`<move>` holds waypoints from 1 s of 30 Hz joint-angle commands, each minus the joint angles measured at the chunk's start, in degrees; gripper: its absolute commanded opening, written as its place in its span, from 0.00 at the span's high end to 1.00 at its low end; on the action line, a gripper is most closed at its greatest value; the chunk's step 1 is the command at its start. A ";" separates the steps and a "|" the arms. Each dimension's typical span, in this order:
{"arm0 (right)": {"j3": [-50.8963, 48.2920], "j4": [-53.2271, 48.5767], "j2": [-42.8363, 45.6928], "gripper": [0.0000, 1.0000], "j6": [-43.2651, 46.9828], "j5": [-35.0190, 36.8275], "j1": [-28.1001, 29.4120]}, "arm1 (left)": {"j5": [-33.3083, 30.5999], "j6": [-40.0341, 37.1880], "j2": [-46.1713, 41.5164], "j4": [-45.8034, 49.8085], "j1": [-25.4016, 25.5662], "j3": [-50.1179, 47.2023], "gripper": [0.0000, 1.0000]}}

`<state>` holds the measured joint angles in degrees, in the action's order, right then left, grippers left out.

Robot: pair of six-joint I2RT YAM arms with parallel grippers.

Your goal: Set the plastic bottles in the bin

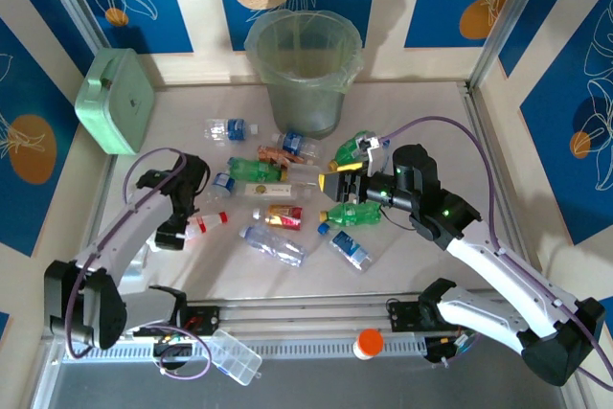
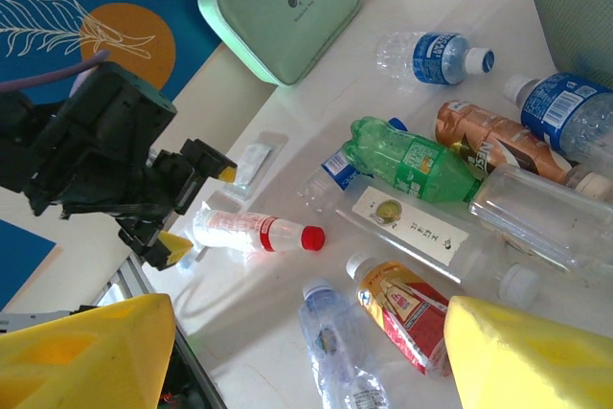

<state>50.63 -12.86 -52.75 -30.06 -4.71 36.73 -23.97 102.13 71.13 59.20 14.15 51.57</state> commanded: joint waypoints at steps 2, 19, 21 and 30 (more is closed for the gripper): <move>-0.22 -0.41 -1.15 0.25 0.02 0.64 -0.11 | 1.69 -0.64 4.12 -5.37 -3.36 -1.92 0.01; -0.41 -0.67 -3.33 0.25 0.10 1.80 0.15 | 4.89 -5.12 14.49 -21.70 -5.20 -9.54 0.21; -0.30 -0.67 -3.37 0.25 0.01 1.81 0.18 | 4.83 -6.35 13.33 -22.26 -5.32 -10.39 0.35; 0.13 -0.51 -3.59 0.25 -1.17 1.11 1.05 | 4.08 -11.06 5.91 -17.31 -5.41 -11.07 0.51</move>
<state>50.61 -13.10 -56.49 -30.52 -3.62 37.08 -19.31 93.25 80.71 39.11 9.47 41.67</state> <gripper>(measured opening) 0.745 0.504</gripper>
